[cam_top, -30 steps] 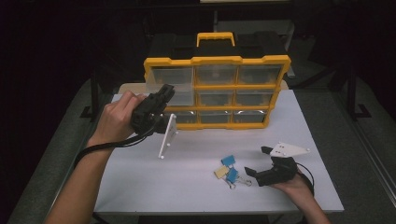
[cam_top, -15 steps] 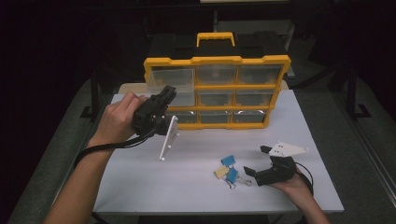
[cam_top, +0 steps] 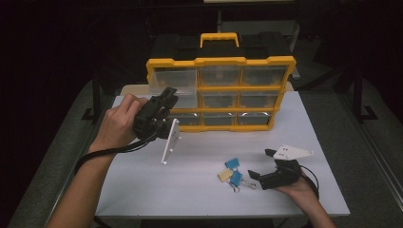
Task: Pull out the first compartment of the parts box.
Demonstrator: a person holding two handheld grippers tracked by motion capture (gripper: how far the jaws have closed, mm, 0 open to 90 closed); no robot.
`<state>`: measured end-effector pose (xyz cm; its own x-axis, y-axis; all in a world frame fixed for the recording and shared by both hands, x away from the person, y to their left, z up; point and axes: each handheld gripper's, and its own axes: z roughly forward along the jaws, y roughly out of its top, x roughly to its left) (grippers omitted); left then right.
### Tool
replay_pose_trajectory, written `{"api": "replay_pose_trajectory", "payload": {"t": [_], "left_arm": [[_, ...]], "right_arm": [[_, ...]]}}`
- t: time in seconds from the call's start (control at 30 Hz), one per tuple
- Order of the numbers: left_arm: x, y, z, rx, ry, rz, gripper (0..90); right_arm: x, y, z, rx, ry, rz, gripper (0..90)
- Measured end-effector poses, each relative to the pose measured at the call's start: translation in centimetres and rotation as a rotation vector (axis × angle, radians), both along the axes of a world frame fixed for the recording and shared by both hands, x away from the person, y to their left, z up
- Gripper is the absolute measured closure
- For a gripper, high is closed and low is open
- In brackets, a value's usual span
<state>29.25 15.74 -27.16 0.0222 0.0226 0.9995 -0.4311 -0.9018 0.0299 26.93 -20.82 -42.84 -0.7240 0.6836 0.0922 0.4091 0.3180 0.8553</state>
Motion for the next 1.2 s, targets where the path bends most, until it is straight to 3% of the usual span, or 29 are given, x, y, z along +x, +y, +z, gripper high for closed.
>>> {"api": "replay_pose_trajectory", "payload": {"t": [0.33,0.5,0.8,1.2], "left_arm": [[-0.9,-0.4,-0.5,-0.023,0.005,-0.014,44.3],[-1.4,-0.6,-1.0,-0.020,0.012,-0.028,37.9],[-1.9,-0.8,-2.4,-0.001,0.038,-0.022,33.2],[-2.3,-1.1,-5.2,-0.018,0.084,-0.038,31.6]], "right_arm": [[-0.1,0.0,0.0,0.002,-0.001,-0.001,0.0],[-0.1,0.0,0.0,0.000,-0.003,0.001,0.0],[-0.1,0.0,0.0,0.000,-0.002,0.000,0.0],[-0.1,0.0,0.0,0.005,0.001,0.000,0.0]]}}
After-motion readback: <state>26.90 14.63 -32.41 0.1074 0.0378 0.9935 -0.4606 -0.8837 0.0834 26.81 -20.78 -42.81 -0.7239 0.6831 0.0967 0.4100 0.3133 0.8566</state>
